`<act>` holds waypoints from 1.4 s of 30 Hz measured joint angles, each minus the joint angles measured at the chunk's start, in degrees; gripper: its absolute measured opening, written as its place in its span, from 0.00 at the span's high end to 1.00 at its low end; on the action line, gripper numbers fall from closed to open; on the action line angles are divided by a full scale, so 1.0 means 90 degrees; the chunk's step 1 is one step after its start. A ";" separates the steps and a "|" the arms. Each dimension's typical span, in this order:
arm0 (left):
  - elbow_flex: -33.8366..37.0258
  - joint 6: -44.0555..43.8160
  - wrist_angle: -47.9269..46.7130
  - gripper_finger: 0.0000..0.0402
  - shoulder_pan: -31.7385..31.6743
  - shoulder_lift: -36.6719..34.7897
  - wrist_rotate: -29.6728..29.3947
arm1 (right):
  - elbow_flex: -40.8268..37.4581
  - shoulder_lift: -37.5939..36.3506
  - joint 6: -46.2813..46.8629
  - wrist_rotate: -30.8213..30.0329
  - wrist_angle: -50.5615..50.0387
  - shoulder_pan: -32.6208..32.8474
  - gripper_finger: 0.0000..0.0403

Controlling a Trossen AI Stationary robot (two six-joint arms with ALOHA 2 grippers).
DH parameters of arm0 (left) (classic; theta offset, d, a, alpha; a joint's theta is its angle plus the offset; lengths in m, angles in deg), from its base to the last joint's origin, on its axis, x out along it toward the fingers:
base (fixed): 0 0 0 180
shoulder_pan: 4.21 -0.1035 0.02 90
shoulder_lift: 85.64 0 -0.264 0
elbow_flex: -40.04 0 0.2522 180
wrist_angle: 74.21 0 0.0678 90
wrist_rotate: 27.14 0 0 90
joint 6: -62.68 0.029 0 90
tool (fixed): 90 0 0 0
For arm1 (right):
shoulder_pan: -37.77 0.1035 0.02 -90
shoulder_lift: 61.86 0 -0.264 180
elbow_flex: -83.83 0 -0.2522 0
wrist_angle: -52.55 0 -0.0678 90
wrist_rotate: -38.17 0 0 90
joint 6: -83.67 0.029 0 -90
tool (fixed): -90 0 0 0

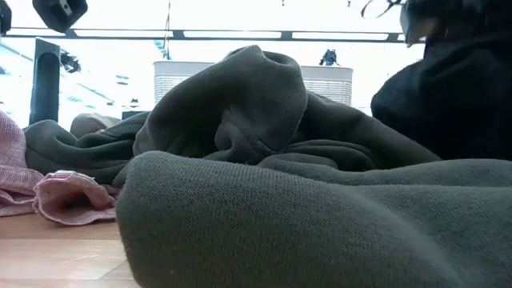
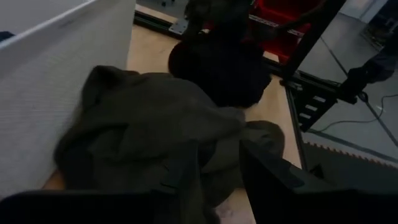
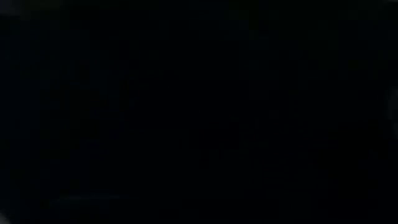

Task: Sort clothes
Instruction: Put the black shirt into the white laundry bin

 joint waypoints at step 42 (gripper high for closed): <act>0.0000 -0.0014 -0.1706 0.69 -0.0014 -0.0659 0.0271 | 0.8447 0.1308 -0.5412 -0.3072 0.0630 -0.2599 0.95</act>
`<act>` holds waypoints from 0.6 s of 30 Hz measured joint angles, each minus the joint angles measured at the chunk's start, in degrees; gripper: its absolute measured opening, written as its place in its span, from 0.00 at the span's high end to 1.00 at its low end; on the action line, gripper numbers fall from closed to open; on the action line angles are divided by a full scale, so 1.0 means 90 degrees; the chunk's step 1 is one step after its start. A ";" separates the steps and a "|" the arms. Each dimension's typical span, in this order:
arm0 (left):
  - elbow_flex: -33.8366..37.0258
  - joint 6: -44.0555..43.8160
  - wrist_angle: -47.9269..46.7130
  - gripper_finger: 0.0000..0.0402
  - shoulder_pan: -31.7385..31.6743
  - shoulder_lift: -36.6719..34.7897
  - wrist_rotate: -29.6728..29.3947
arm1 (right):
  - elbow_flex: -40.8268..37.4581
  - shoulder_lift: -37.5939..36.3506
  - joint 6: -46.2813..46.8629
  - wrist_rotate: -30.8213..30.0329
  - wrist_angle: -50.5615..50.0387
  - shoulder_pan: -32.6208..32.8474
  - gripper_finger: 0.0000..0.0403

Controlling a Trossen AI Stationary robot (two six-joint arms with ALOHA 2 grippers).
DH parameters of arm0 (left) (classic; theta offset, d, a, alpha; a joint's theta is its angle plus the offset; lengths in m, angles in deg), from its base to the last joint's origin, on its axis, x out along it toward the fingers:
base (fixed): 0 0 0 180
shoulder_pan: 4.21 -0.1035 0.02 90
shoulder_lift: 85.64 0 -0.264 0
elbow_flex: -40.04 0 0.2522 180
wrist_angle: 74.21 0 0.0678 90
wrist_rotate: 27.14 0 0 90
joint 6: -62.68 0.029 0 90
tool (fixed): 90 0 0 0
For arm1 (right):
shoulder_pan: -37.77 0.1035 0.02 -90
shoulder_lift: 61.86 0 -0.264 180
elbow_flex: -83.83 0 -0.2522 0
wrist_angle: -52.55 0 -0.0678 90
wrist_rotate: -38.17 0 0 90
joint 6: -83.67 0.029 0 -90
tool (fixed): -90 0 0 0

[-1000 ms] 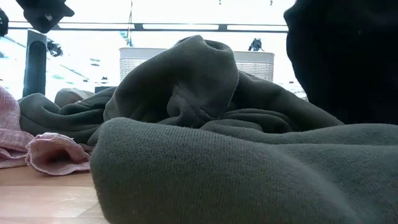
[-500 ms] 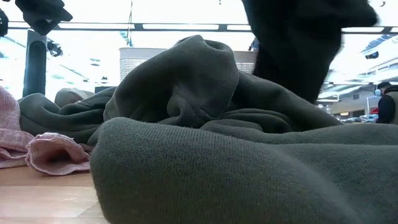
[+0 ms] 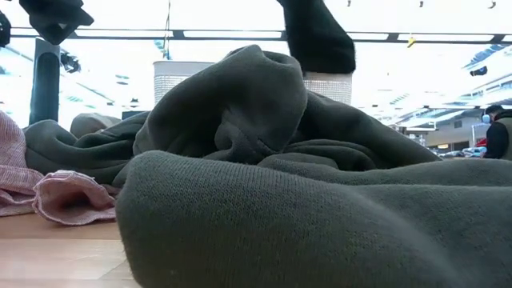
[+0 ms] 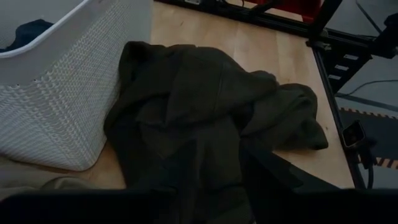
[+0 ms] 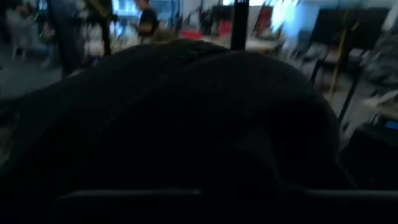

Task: Sort clothes
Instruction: Put the black shirt into the white laundry bin

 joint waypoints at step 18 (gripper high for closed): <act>0.0000 -0.0018 0.0035 0.69 0.0000 0.0002 -0.0104 | -0.0010 0.1240 -0.0017 0.1184 0.0223 -0.1846 0.95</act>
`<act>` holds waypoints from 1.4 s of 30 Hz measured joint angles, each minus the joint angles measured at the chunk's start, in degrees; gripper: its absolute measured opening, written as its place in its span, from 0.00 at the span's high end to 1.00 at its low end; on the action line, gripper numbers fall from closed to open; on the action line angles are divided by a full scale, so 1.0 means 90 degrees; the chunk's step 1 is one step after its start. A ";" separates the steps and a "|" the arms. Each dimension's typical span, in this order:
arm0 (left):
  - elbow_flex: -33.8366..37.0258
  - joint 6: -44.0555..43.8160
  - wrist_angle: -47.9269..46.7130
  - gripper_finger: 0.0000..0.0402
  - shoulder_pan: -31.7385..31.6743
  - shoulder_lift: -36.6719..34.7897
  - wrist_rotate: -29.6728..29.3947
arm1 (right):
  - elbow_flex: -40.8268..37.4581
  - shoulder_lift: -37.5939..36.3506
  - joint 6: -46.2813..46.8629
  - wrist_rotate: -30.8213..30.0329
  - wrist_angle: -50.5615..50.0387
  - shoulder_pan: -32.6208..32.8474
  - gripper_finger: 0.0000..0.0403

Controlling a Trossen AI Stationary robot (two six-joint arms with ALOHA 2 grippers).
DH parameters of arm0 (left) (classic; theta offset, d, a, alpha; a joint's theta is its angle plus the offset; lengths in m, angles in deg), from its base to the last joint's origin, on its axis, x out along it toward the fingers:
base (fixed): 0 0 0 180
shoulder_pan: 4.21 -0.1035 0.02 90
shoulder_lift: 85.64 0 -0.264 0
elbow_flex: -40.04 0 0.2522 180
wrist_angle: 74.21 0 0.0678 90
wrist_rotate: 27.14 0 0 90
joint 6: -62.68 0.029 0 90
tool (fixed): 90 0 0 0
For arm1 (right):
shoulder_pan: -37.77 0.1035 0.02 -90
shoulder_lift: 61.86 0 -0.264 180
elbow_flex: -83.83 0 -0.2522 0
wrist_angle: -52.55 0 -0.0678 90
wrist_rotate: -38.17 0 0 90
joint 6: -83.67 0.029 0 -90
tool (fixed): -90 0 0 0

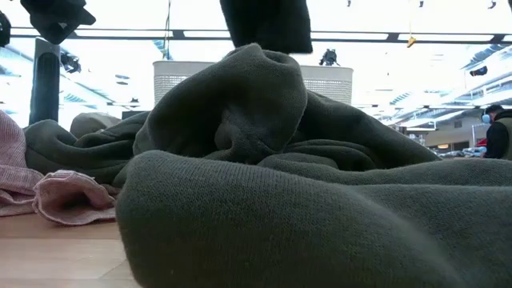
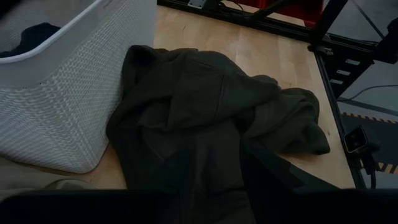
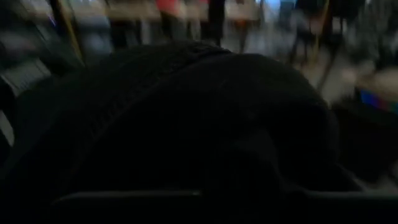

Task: Sort clothes
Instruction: Put the black shirt into the white laundry bin

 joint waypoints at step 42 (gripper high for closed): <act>0.0001 0.0222 0.0242 0.69 0.0000 -0.0002 -0.0170 | 0.0002 0.4024 0.1829 0.2961 -0.2437 -0.1328 0.51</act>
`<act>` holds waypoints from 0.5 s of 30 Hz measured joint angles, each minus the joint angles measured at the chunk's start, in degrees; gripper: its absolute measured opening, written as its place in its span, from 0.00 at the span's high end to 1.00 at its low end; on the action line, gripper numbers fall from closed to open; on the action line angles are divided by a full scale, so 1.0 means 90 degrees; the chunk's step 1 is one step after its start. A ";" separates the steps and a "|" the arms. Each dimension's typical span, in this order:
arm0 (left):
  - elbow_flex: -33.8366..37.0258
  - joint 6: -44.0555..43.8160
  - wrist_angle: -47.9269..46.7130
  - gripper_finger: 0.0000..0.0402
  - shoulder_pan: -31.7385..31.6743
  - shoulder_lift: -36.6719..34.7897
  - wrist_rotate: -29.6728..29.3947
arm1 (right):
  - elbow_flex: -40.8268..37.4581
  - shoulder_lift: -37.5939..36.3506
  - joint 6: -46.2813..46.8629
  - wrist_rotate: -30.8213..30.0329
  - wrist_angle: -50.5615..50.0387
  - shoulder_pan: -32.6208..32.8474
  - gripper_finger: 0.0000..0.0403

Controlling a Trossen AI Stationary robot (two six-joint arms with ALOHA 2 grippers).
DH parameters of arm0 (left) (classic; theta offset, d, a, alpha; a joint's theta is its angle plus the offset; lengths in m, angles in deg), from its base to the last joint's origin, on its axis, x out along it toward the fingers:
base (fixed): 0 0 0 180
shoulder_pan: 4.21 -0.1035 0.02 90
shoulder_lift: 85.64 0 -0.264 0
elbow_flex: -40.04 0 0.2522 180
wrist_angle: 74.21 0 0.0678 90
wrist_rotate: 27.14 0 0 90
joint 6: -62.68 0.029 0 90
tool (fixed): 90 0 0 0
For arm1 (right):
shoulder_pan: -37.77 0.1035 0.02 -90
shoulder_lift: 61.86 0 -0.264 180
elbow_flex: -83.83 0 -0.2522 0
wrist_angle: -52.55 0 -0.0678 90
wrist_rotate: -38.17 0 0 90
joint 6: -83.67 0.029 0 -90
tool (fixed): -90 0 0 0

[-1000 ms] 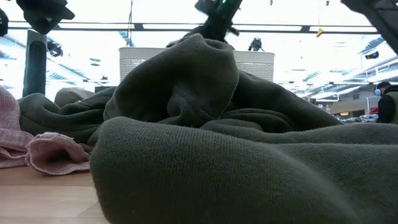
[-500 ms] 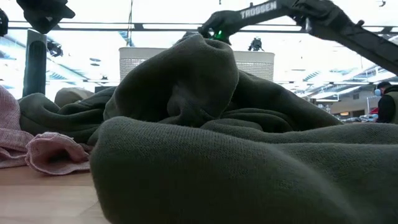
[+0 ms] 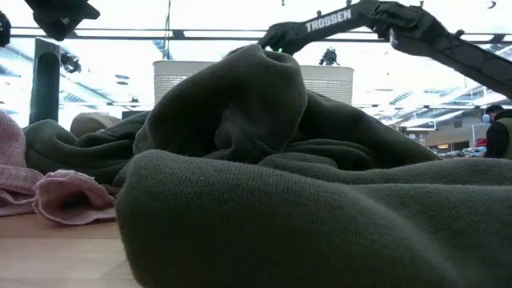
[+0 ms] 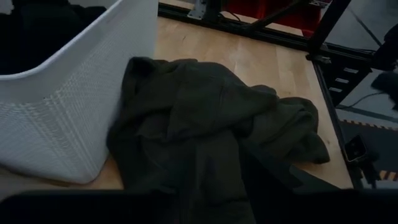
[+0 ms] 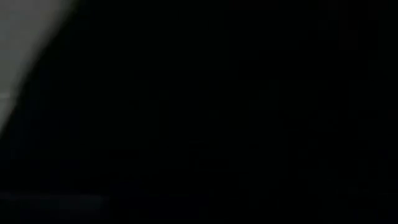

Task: Sort clothes
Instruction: Put the black shirt into the white laundry bin

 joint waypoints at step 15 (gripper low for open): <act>0.0001 -0.0676 0.0036 0.69 -0.0397 0.0002 0.0358 | 0.0000 -0.2015 0.0207 -0.0010 -0.0257 0.0197 0.33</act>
